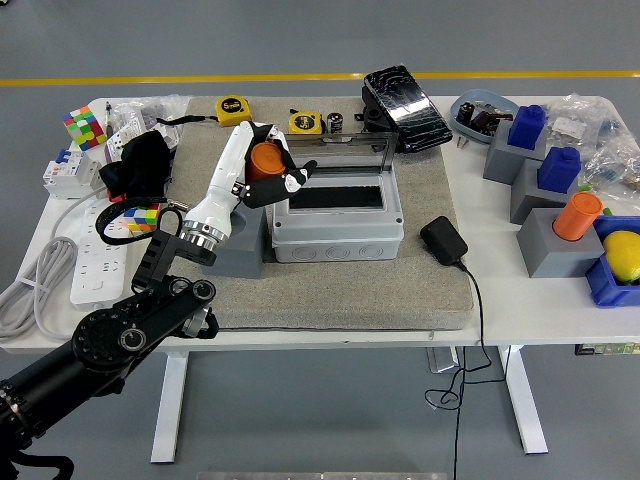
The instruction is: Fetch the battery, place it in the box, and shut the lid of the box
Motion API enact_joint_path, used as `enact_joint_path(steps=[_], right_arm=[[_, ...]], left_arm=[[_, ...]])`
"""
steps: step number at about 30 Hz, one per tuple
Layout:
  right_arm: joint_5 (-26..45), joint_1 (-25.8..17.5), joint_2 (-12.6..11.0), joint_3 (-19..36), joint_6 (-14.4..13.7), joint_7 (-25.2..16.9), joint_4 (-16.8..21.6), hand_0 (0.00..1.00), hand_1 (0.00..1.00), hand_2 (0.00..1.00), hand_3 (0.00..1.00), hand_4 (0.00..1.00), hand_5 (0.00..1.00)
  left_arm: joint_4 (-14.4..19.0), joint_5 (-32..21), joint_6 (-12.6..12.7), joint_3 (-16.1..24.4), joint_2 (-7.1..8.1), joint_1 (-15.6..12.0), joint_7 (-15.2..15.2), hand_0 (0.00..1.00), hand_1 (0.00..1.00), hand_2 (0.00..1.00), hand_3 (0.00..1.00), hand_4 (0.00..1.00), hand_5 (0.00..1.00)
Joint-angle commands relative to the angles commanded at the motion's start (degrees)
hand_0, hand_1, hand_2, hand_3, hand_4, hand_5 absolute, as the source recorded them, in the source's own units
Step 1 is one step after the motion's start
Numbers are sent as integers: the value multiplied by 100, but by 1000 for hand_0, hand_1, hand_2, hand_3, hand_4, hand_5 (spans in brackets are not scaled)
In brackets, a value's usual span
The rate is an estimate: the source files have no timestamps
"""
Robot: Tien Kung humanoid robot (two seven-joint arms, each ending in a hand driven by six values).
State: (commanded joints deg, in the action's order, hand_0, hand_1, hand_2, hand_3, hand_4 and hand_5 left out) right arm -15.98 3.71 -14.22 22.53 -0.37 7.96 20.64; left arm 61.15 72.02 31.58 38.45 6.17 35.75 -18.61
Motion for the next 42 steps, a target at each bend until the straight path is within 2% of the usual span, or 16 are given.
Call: enact_joint_path(steps=[3,8,11,16,20,21,26,27,38,39,42], right_arm=[[9,1,-3,-9,2,3,-2,703,726,719,704,998,698],[2,22,-10,-2,-3,0,3,703,726,719,704,998,698],[10,29,-13,-17,-2,0,2,704,726,719,704,998,699],[25,39,-22,-48,-2,3,-1,703,726,719,703,998,699],[34,49,-34,-76,-1,6,-4,703,726,719,703,998,699],[35,50,-34,-75,-2,5,-5,703,726,719,704,998,698],[26,62,-29,-55,-4,-1,3,703,726,719,704,998,698],[28,65,-30,-57,-3,0,2,703,726,719,704,998,698],[38,72,-44,-82,-2,1,1,704,726,719,705,998,698],[33,72,-44,-80,-2,0,2,703,726,719,705,998,699],[36,77,-47,-86,-1,1,1,703,726,719,705,998,699]], left_arm=[[18,671,48,-354,-9,265,604,99,74,142,190,748,2],[-263,1808,-64,-1046,-170,813,1618,99,74,142,190,748,2],[-442,2127,-159,-1360,-293,1073,2051,102,73,143,191,751,2],[-793,2208,-305,-1655,-495,1345,2563,108,88,156,196,765,2],[-999,2076,-320,-1826,-609,1491,2702,108,88,156,196,765,2],[-1040,2055,-326,-1852,-617,1512,2730,133,112,175,204,798,2],[-1192,1949,-311,-1914,-617,1531,2751,133,112,175,204,798,2],[-1209,1949,-287,-1926,-617,1526,2733,240,273,333,379,920,2],[-1350,1943,-117,-1991,-617,1538,2526,249,303,340,396,925,2],[-1349,1949,-107,-1983,-617,1536,2512,366,415,441,517,939,2],[-1347,1944,-99,-1976,-617,1547,2477,366,415,441,517,939,2]])
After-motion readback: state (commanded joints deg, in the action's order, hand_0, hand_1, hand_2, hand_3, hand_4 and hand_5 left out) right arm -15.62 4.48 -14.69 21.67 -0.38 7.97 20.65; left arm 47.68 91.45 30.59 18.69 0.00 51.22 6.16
